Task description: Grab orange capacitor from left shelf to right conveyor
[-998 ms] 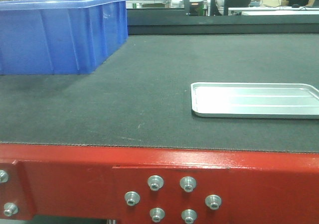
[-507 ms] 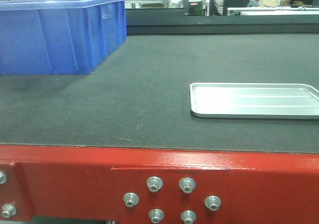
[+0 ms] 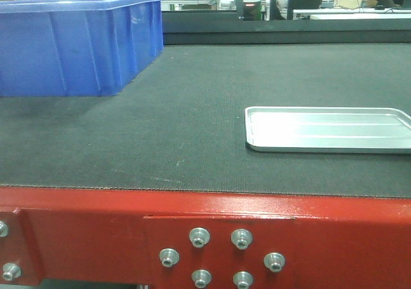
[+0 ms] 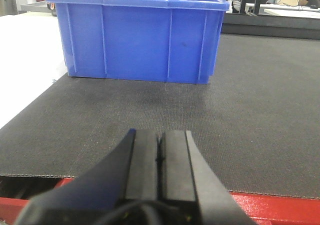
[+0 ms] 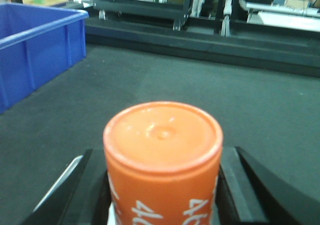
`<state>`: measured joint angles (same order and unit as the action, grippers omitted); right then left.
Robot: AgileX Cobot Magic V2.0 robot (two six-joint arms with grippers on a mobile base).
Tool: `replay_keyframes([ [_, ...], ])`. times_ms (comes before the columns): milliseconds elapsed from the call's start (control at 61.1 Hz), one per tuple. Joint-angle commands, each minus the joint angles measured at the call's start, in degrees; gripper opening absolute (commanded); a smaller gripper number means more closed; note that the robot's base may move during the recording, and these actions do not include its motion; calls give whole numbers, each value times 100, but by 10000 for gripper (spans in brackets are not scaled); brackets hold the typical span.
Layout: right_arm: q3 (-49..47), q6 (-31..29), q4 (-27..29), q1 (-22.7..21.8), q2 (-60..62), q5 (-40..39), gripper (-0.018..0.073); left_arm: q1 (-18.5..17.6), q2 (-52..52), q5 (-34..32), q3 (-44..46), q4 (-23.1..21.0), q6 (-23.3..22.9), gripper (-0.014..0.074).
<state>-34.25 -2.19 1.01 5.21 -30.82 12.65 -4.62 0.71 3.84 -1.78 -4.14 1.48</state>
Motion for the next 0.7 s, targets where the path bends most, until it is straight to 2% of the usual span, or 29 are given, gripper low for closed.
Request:
replay_keyframes([
  [0, -288, -28, 4, -21, -883, -1404, 127, 16, 66, -495, 17, -10, -8, -127],
  [213, -277, 90, 4, -11, -2647, -3024, 127, 16, 66, -495, 17, -10, -8, -127],
  [327, -277, 90, 4, 158, -3512, -3781, 127, 16, 66, -495, 17, -10, -8, -127],
  [491, -277, 90, -101, 420, -4531, -4472, 127, 16, 66, -495, 17, -10, -8, -127],
  [687, -277, 98, -593, 479, -5497, -5244, 127, 16, 66, -495, 17, -10, -8, -127],
])
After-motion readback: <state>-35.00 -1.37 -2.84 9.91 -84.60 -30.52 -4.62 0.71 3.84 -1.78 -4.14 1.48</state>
